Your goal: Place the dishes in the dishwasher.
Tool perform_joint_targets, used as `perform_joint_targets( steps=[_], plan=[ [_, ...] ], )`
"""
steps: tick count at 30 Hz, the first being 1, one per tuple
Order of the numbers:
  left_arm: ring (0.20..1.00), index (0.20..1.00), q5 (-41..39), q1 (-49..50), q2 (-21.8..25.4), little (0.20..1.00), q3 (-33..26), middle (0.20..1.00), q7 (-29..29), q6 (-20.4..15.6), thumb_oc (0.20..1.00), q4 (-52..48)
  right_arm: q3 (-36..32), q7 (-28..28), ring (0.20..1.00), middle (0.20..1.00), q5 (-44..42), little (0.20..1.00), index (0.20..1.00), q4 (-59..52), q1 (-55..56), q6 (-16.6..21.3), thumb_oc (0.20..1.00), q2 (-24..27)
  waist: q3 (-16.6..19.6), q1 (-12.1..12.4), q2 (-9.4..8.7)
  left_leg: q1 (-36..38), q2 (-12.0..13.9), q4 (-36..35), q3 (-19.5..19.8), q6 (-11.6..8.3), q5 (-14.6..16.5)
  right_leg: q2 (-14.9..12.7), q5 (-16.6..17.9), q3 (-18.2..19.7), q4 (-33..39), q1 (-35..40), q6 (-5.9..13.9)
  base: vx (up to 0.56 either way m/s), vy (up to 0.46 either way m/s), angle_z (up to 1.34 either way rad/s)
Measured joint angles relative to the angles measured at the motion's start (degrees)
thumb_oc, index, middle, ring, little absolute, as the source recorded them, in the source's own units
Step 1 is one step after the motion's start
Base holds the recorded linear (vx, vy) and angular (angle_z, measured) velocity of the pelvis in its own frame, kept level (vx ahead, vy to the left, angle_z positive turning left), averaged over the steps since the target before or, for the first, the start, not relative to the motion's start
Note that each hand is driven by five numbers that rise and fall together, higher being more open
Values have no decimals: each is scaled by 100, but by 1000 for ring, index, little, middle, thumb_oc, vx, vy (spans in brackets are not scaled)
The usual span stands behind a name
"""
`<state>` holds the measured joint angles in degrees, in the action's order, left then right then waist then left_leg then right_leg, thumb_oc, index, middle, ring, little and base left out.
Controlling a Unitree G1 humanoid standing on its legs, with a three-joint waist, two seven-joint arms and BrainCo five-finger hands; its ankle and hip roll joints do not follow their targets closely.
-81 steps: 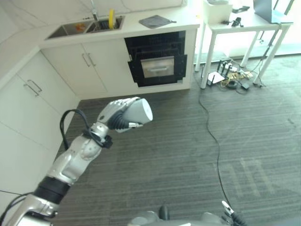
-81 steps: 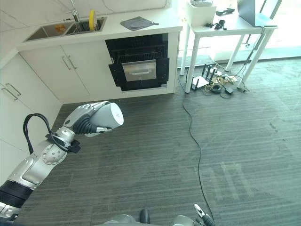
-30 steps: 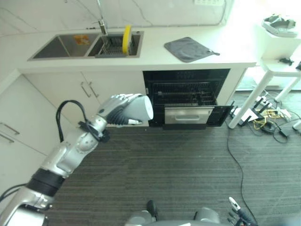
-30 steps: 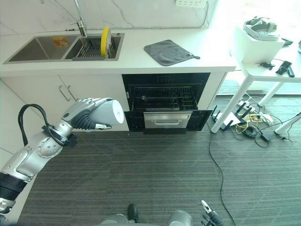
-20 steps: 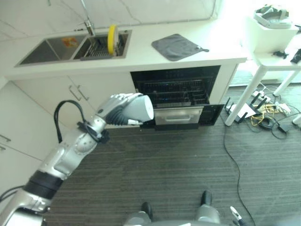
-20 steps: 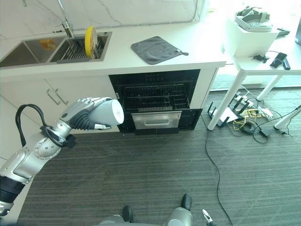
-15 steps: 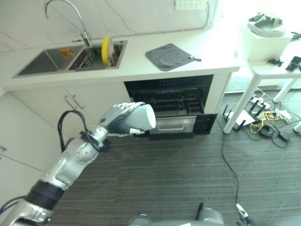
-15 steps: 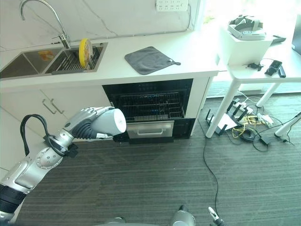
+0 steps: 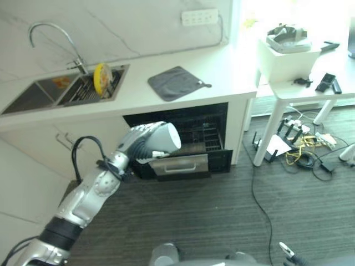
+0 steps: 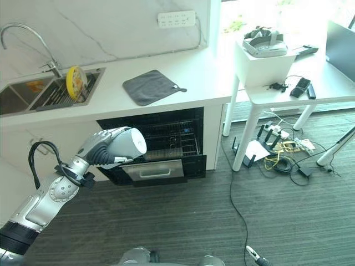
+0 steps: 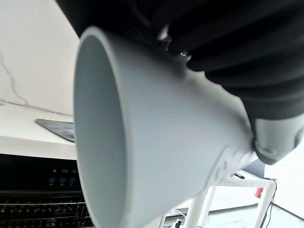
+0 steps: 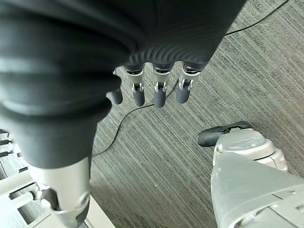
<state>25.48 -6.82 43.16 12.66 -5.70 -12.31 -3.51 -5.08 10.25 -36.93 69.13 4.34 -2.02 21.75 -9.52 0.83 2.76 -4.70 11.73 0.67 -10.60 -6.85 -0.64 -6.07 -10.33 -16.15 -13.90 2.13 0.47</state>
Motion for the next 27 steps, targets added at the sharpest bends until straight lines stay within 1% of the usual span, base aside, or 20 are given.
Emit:
perform_joint_targets(
  steps=[1, 2, 3, 4, 5, 6, 8, 10, 12, 13, 15, 16, 17, 18, 21, 22, 23, 24, 26, 27],
  plan=[
    [200, 200, 1, -1, -17, 200, 7, 200, 3, -1, 200, 28, -10, 1, 1000, 1000, 0, 1000, 1000, 8, 0, 14, 1000, 26, -28, -27, 69, 20, 135, -113, 21, 3, -26, 1, -5, -8, 22, 51, 27, 169, 325, -12],
    [200, 200, 1, 2, -17, 200, 7, 200, 13, -3, 200, 29, -9, 0, 1000, 1000, 0, 1000, 1000, 9, 19, 15, 1000, 55, -88, -25, 122, 115, 236, -135, -134, 22, -52, -50, -14, 1, 35, 161, 86, 226, 434, -4],
    [200, 200, 0, 2, -15, 200, 7, 200, 23, -8, 200, 14, -5, 0, 1000, 1000, -5, 1000, 1000, 5, 113, 18, 1000, 70, -91, -27, 168, 338, 214, -28, -387, 49, -70, -238, -49, -10, 88, 303, 252, 180, 349, -3],
    [200, 200, -1, -6, -12, 200, 2, 200, 21, -9, 200, -2, 4, 1, 1000, 1000, -15, 1000, 1000, 6, 152, 23, 1000, 65, -92, -26, 172, 477, 82, 22, -364, 50, -70, -358, -102, 10, 46, 347, 372, 174, 362, 4],
    [200, 200, 0, -5, -18, 200, 3, 200, 24, -11, 200, -35, -1, -1, 1000, 1000, -16, 1000, 1000, 7, 196, 27, 1000, 82, -74, -24, 241, 620, -84, 52, -228, 65, -67, -446, -172, 32, -51, 354, 539, 87, 209, 5],
    [200, 200, 6, 6, -33, 200, -53, 200, 23, -28, 200, -54, -13, -37, 1000, 1000, -18, 1000, 1000, 42, 206, 44, 1000, 3, -107, 8, 296, 790, -318, -16, -112, 112, -288, -632, -246, 139, -244, 321, 743, 134, 348, 4],
    [200, 200, 49, -9, 82, 200, -42, 200, 48, 3, 200, -56, 3, -4, 1000, 1000, -18, 1000, 1000, -28, 181, 44, 1000, -322, -146, 109, -8, 757, -805, -50, -127, 351, -227, -1083, -132, 145, -285, 250, 922, 109, 337, 10],
    [200, 200, 48, -25, 195, 200, -58, 200, 115, -4, 200, -65, 6, -64, 1000, 1000, -28, 1000, 1000, -180, 149, 45, 1000, -523, -202, 148, -106, 643, -983, 148, -113, 557, -81, -1287, 136, 152, -287, 270, 954, 48, 271, 18],
    [200, 200, 44, -73, 424, 200, -60, 200, 141, -10, 200, -63, 0, -86, 1000, 1000, -32, 1000, 1000, -264, 125, 52, 1000, -605, -213, 165, -109, 686, -1098, 152, -132, 695, 9, -1360, 481, 159, -334, 233, 967, 25, 291, 10],
    [200, 200, 43, -94, 487, 200, -80, 200, 142, -22, 200, -61, -3, -126, 1000, 1000, -33, 1000, 1000, -287, 125, 74, 1000, -622, -211, 170, -107, 697, -1127, 181, -164, 765, 59, -1392, 666, 206, -349, 232, 1048, 12, 233, 0],
    [200, 200, 37, -228, 570, 200, -114, 200, 149, -49, 200, -57, 0, -174, 1000, 1000, -36, 1000, 1000, -492, 132, 86, 1000, -616, -225, 237, -92, 726, -1192, 57, -212, 892, 76, -1486, 769, 302, -697, -46, 1089, 2, 217, -8],
    [200, 200, 36, -287, 570, 200, -126, 200, 153, -59, 200, -57, 2, -217, 1000, 1000, -37, 1000, 1000, -500, 127, 107, 1000, -629, -225, 248, -93, 698, -1213, 46, -229, 955, 70, -1431, 718, 309, -758, -136, 1147, -10, 173, -13],
    [200, 200, 30, -350, 578, 200, -124, 200, 167, -70, 200, -54, 7, -244, 1000, 1000, -39, 1000, 1000, -487, 120, 116, 1000, -626, -236, 274, -122, 686, -1290, 47, -235, 1023, 87, -1475, 731, 266, -929, -214, 1128, -24, 182, -6],
    [200, 200, 24, -400, 580, 200, -106, 200, 209, -81, 200, -47, 1, -259, 1000, 1000, -41, 1000, 1000, -473, 124, 125, 1000, -603, -245, 259, -127, 679, -1365, 58, -237, 1081, 84, -1553, 792, 378, -1098, -298, 1161, -27, 157, 8],
    [200, 200, -69, -516, 602, 200, -28, 200, 290, -190, 200, -54, 0, -285, 1000, 1000, -44, 1000, 1000, -416, 191, 116, 1000, -569, -259, 221, -124, 741, -1464, 45, -306, 1188, 136, -1739, 1108, 470, -1706, -633, 1300, -19, 123, 0],
    [200, 200, -85, -509, 601, 200, -28, 200, 331, -202, 200, -54, 0, -299, 1000, 1000, -44, 1000, 1000, -395, 200, 116, 1000, -561, -274, 225, -129, 808, -1480, 36, -335, 1225, 159, -1793, 1235, 471, -1893, -711, 1286, -3, 1, -17],
    [200, 200, -87, -506, 602, 200, -25, 200, 358, -210, 200, -53, 6, -312, 1000, 1000, -45, 1000, 1000, -382, 201, 112, 1000, -561, -283, 228, -125, 874, -1469, -50, -289, 1273, 190, -1783, 1091, 474, -2076, -849, 1362, 14, -48, -8],
    [200, 200, -99, -511, 602, 200, -26, 200, 361, -216, 200, -55, 15, -309, 1000, 1000, -45, 1000, 1000, -382, 214, 110, 1000, -564, -282, 218, -130, 881, -1451, -80, -258, 1293, 205, -1639, 810, 449, -2091, -867, 1348, 18, -86, 0],
    [200, 200, -183, -517, 607, 200, -25, 200, 364, -216, 200, -77, 1, -292, 1000, 1000, -44, 1000, 1000, -355, 202, 118, 1000, -548, -304, 181, -188, 868, -1417, -144, -205, 1223, 180, -1163, 379, 506, -1418, -849, 1251, 27, -140, 10],
    [200, 200, -182, -517, 606, 200, -23, 200, 376, -211, 200, -77, 0, -287, 1000, 1000, -43, 1000, 1000, -318, 196, 119, 1000, -546, -308, 167, -224, 864, -1413, -152, -178, 1218, 167, -999, 343, 501, -956, -832, 1207, 32, -167, 15]
  ],
)
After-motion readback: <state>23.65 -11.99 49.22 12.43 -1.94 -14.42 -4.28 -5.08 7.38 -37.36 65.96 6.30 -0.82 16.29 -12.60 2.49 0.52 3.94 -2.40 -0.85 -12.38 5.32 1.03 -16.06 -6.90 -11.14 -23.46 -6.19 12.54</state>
